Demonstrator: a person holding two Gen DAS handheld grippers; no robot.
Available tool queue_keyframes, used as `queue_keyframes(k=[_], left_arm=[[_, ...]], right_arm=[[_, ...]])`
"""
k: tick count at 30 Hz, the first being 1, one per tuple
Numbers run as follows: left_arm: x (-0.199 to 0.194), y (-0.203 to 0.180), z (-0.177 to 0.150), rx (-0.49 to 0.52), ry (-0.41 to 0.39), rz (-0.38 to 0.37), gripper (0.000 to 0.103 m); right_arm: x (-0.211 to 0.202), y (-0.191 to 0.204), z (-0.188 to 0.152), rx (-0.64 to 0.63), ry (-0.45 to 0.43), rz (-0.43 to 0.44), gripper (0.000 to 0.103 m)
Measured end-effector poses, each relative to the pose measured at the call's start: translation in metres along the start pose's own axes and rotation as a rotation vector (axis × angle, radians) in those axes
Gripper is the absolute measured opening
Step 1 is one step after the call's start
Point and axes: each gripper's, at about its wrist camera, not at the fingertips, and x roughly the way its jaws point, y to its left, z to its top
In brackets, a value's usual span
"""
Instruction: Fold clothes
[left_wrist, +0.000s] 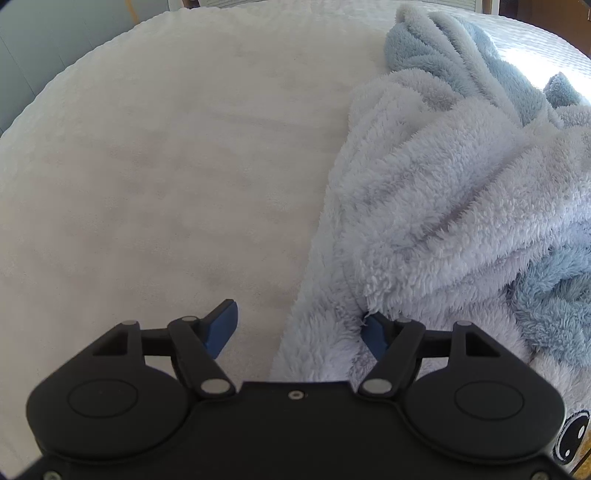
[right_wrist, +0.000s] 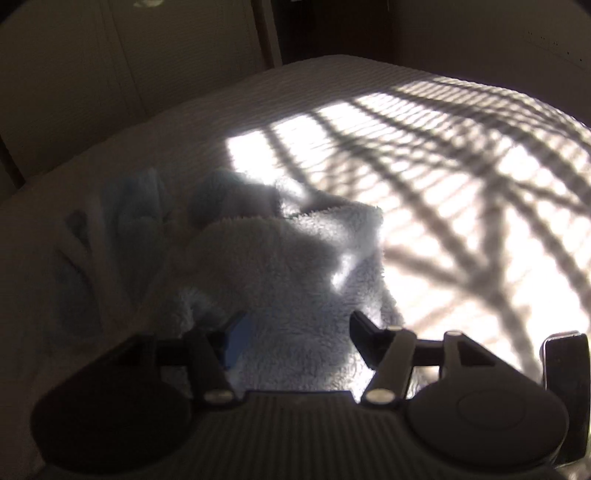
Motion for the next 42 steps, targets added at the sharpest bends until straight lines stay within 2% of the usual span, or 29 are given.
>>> queue_keyframes(k=[2,4,9,10,11,12,13,15,17,21,24,28,35,38,39,42], left_arm=[[-0.001,-0.002,-0.002,0.004,-0.004,0.014,0.073],[-0.001,-0.005,-0.005,0.010,0.000,0.024,0.074],[-0.004,-0.018,-0.013,0.065,-0.005,0.040,0.075],[-0.005,-0.020,-0.015,0.074,-0.005,0.041,0.075],[-0.006,-0.021,-0.016,0.077,-0.004,0.042,0.075],[-0.006,-0.022,-0.016,0.075,-0.002,0.044,0.075],[-0.007,-0.022,-0.016,0.068,0.000,0.045,0.074],[-0.008,-0.020,-0.015,0.045,0.007,0.042,0.075],[-0.008,-0.018,-0.014,0.028,0.009,0.046,0.075],[-0.015,-0.019,-0.012,-0.004,0.002,0.046,0.077],[-0.030,-0.028,-0.014,-0.021,-0.014,0.019,0.079],[-0.051,-0.054,-0.021,0.041,-0.030,-0.038,0.080],[-0.053,-0.060,-0.023,0.093,-0.072,-0.050,0.080],[-0.048,-0.067,-0.015,0.076,-0.070,-0.060,0.080],[-0.037,-0.076,-0.003,0.073,-0.073,-0.068,0.080],[-0.037,-0.068,0.005,0.030,-0.080,-0.049,0.080]], right_arm=[[0.006,0.007,-0.015,0.005,0.050,0.091,0.071],[0.018,0.017,-0.029,0.017,0.106,0.167,0.072],[0.074,0.033,-0.039,0.187,0.193,0.192,0.072],[0.083,0.035,-0.039,0.220,0.204,0.194,0.069],[0.088,0.039,-0.037,0.231,0.216,0.197,0.050],[0.091,0.044,-0.034,0.240,0.225,0.201,0.024],[0.084,0.049,-0.027,0.242,0.215,0.209,0.017],[0.071,0.060,-0.011,0.243,0.188,0.229,0.015],[0.045,0.068,0.011,0.217,0.112,0.274,0.014],[0.009,0.071,0.028,0.210,0.098,0.268,0.013],[-0.017,0.073,0.042,0.205,0.088,0.264,0.013],[-0.053,0.076,0.059,0.197,0.071,0.261,0.012],[-0.115,0.103,0.070,0.163,-0.076,0.415,0.012],[-0.131,0.119,0.079,0.096,-0.127,0.414,0.012],[-0.134,0.125,0.083,0.073,-0.126,0.403,0.012],[-0.130,0.144,0.088,0.035,-0.080,0.347,0.012]])
